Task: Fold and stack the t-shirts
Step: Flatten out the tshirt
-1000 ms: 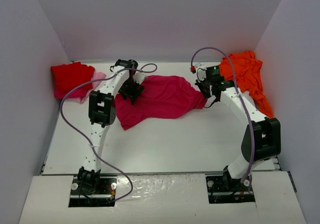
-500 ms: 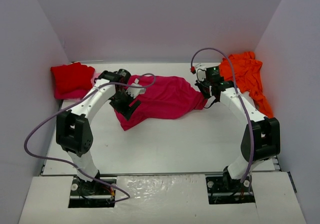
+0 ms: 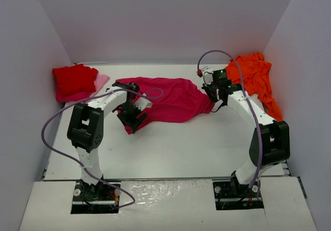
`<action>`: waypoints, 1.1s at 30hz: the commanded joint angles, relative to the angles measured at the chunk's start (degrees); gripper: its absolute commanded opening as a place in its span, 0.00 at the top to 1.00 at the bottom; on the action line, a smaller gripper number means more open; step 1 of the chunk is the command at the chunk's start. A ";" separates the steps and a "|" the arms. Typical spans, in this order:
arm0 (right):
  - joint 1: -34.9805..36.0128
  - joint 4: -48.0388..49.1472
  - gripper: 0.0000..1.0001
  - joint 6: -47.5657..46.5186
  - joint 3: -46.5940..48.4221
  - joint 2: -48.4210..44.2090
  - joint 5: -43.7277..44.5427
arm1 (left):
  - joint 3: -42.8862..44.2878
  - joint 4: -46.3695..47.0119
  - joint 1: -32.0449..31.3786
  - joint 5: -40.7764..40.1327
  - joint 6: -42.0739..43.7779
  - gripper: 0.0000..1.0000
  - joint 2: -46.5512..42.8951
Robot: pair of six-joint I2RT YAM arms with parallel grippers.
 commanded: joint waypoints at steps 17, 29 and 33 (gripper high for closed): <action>0.35 2.29 1.00 0.61 -0.06 -1.96 0.58 | 4.75 1.67 1.89 -2.22 1.14 0.36 -2.80; 0.71 2.30 1.00 0.54 -0.40 -2.29 0.92 | 4.27 2.06 2.54 -1.72 1.71 0.36 1.54; 0.81 2.29 1.00 0.53 -0.21 -1.95 0.92 | 4.03 2.28 3.24 -1.85 2.02 0.36 2.17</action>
